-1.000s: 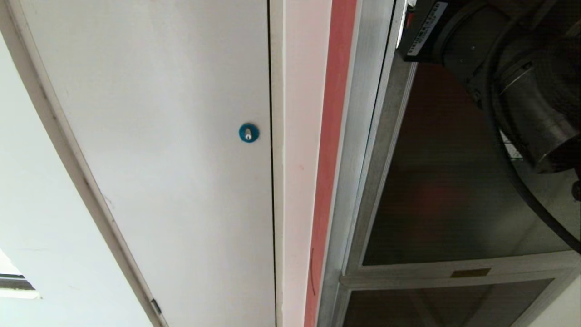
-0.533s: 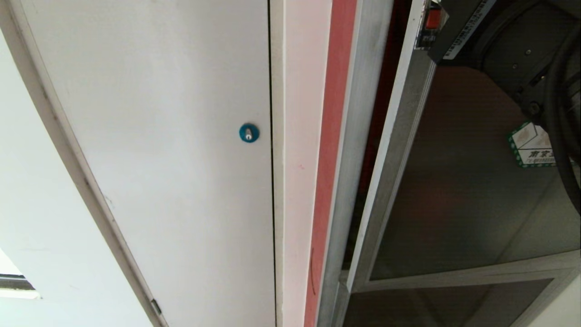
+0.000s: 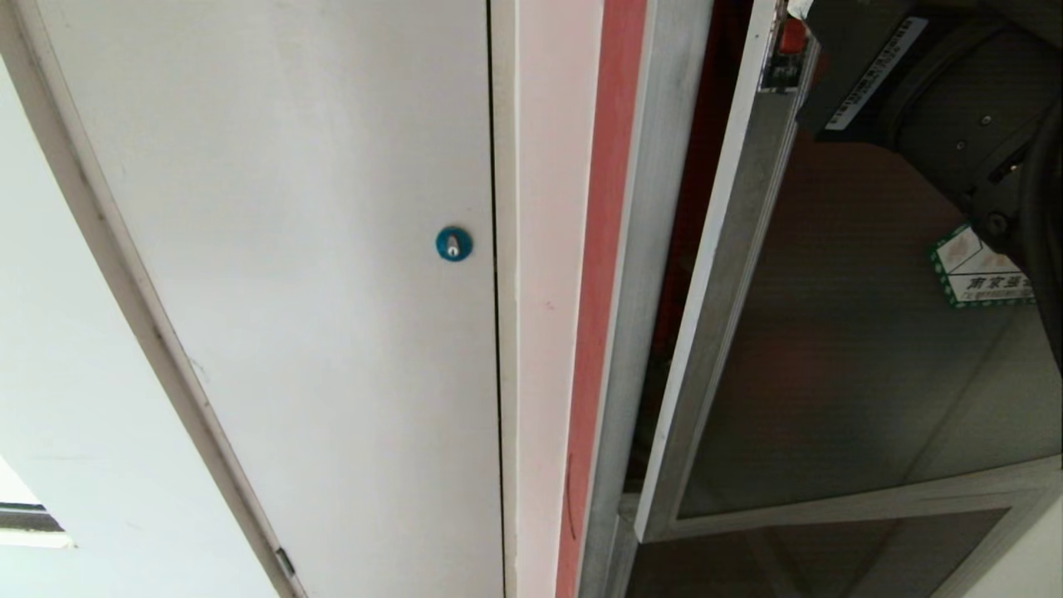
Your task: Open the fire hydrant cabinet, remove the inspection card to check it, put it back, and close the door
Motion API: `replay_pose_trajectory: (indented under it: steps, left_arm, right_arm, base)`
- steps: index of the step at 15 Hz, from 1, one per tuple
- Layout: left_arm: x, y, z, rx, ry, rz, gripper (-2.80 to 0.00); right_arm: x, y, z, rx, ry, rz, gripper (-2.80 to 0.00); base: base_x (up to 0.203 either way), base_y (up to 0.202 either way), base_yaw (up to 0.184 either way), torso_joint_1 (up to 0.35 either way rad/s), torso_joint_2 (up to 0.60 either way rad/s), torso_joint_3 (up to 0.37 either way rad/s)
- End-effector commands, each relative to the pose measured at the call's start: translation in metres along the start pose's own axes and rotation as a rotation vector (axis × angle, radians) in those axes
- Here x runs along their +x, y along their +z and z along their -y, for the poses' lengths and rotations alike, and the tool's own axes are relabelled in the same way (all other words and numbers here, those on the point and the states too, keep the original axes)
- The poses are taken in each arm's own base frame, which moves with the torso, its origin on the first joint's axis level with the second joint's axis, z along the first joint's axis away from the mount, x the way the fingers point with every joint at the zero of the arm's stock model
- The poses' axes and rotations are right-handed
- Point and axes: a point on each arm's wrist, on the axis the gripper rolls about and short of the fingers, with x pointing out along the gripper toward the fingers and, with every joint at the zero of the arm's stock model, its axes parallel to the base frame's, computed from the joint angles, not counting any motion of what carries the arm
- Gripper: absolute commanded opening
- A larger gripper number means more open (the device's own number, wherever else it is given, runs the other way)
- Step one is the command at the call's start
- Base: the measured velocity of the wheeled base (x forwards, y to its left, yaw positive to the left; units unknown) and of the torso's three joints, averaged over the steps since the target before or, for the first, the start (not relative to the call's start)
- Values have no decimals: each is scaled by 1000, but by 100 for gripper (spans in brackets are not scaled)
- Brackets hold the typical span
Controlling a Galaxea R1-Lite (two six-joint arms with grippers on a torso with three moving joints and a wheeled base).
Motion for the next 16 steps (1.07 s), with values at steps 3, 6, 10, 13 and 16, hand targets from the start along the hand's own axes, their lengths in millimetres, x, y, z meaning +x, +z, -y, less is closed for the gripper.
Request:
replay_pose_trajectory:
  steps: [3, 6, 10, 13, 16]
  left_arm:
    - [0, -2, 0, 0, 0, -5, -280]
    - [0, -2, 0, 0, 0, -5, -280]
    - [0, -2, 0, 0, 0, -5, -280]
    - [0, -2, 0, 0, 0, -5, -280]
    - [0, -2, 0, 0, 0, -5, -280]
  right_arm:
    - [-1, -1, 0, -3, 7, 0, 0]
    - [-6, -2, 1, -9, 16, -9, 0]
    - [-22, -13, 6, -36, 52, -51, 0]
    - [-37, -15, 18, -48, 58, -65, 0]
    - [-50, -11, 29, -47, 56, -61, -280]
  base:
    - [0, 0, 0, 0, 0, 0]
    - [0, 0, 0, 0, 0, 0]
    - [0, 0, 0, 0, 0, 0]
    - [0, 0, 0, 0, 0, 0]
    - [0, 0, 0, 0, 0, 0]
